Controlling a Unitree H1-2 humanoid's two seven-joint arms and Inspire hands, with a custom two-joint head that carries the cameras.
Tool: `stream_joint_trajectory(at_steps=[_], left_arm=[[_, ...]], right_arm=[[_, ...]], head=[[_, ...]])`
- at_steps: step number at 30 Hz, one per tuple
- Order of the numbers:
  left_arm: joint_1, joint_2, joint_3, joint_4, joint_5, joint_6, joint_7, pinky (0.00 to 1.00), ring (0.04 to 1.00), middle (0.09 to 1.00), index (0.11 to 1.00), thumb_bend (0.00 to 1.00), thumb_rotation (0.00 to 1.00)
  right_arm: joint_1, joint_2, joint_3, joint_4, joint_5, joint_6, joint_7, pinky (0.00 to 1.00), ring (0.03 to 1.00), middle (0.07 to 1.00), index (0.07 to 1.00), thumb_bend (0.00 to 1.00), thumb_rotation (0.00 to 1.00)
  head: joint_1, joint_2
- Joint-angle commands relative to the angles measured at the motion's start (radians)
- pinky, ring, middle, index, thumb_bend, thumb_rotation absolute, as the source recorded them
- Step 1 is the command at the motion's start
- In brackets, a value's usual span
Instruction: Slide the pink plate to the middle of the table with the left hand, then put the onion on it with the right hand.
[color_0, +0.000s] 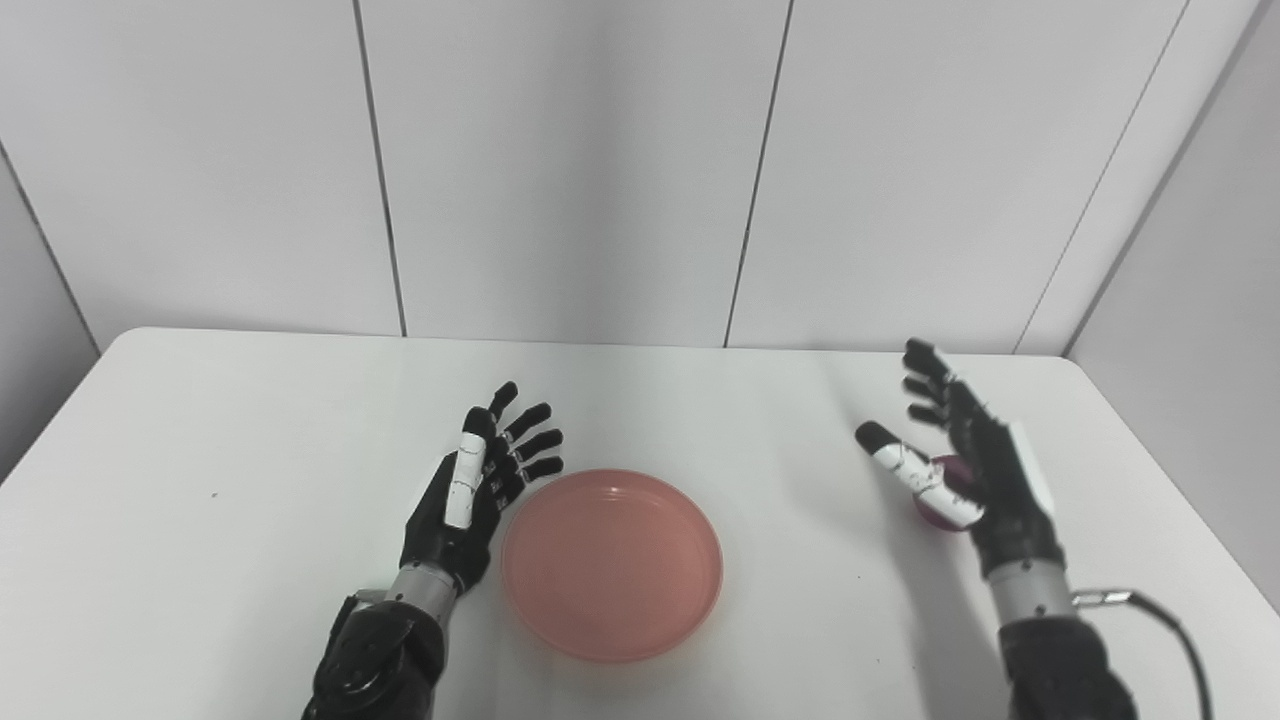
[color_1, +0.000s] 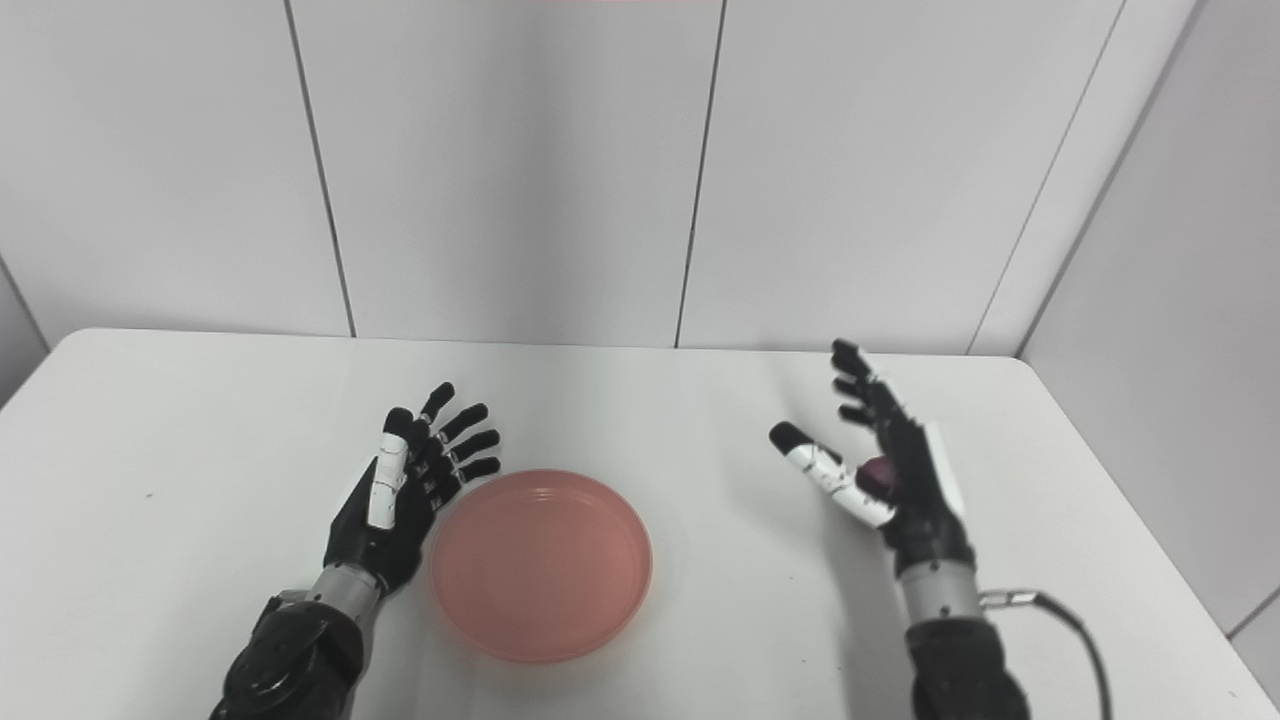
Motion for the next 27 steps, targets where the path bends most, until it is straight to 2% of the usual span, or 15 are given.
stream_joint_trajectory(at_steps=[1, 2, 3, 4, 6, 9, 14, 16, 22, 27], left_arm=[[0.019, 0.008, 0.003, 0.038, -0.003, 0.049, 0.008, 0.77, 0.826, 0.891, 0.972, 0.96, 0.93], [0.019, 0.009, 0.002, 0.040, -0.002, 0.047, 0.008, 0.76, 0.826, 0.891, 0.971, 0.96, 0.93], [0.019, 0.010, 0.002, 0.043, 0.000, 0.044, 0.008, 0.76, 0.826, 0.891, 0.971, 0.96, 0.93], [0.020, 0.010, 0.002, 0.044, 0.000, 0.044, 0.009, 0.76, 0.824, 0.890, 0.970, 0.96, 0.92], [0.020, 0.010, 0.002, 0.044, -0.001, 0.046, 0.009, 0.76, 0.824, 0.890, 0.968, 0.96, 0.92], [0.020, 0.011, 0.002, 0.047, 0.001, 0.042, 0.009, 0.75, 0.824, 0.891, 0.970, 0.97, 0.92], [0.021, 0.014, 0.000, 0.046, 0.002, 0.042, 0.007, 0.75, 0.823, 0.885, 0.970, 0.97, 0.92], [0.021, 0.014, 0.001, 0.046, 0.000, 0.044, 0.007, 0.75, 0.826, 0.888, 0.972, 0.97, 0.92], [0.019, 0.014, -0.001, 0.052, 0.002, 0.043, 0.007, 0.76, 0.824, 0.888, 0.970, 0.97, 0.92], [0.019, 0.012, -0.002, 0.056, 0.005, 0.040, 0.009, 0.76, 0.822, 0.884, 0.968, 0.98, 0.92]], right_arm=[[-0.045, -0.071, -0.006, -0.023, -0.040, -0.007, 0.020, 0.81, 0.883, 0.902, 0.891, 0.96, 0.46], [-0.051, -0.088, -0.003, -0.019, -0.051, -0.010, 0.025, 0.80, 0.880, 0.899, 0.891, 0.97, 0.46], [-0.066, -0.132, 0.017, -0.017, -0.102, 0.006, 0.049, 0.80, 0.880, 0.899, 0.891, 0.97, 0.46], [-0.082, -0.169, 0.033, -0.016, -0.142, 0.021, 0.072, 0.77, 0.859, 0.893, 0.889, 0.97, 0.49], [-0.112, -0.232, 0.060, -0.007, -0.203, 0.048, 0.120, 0.72, 0.826, 0.869, 0.868, 0.99, 0.46], [-0.141, -0.281, 0.085, 0.007, -0.238, 0.078, 0.177, 0.69, 0.820, 0.864, 0.850, 1.00, 0.40], [-0.198, -0.381, 0.176, 0.061, -0.397, 0.106, 0.279, 0.66, 0.806, 0.845, 0.834, 1.00, 0.38], [-0.218, -0.402, 0.203, 0.075, -0.438, 0.136, 0.329, 0.66, 0.809, 0.838, 0.820, 1.00, 0.30], [-0.279, -0.425, 0.259, 0.144, -0.520, 0.165, 0.438, 0.59, 0.785, 0.825, 0.800, 1.00, 0.25], [-0.325, -0.429, 0.285, 0.211, -0.545, 0.169, 0.506, 0.59, 0.793, 0.837, 0.795, 1.00, 0.22]], head=[[-0.001, 0.001], [-0.001, 0.001], [-0.003, 0.000], [-0.005, -0.001], [-0.008, -0.001], [-0.009, -0.001], [-0.012, 0.001], [-0.012, 0.001], [-0.012, 0.001], [-0.014, 0.000]])
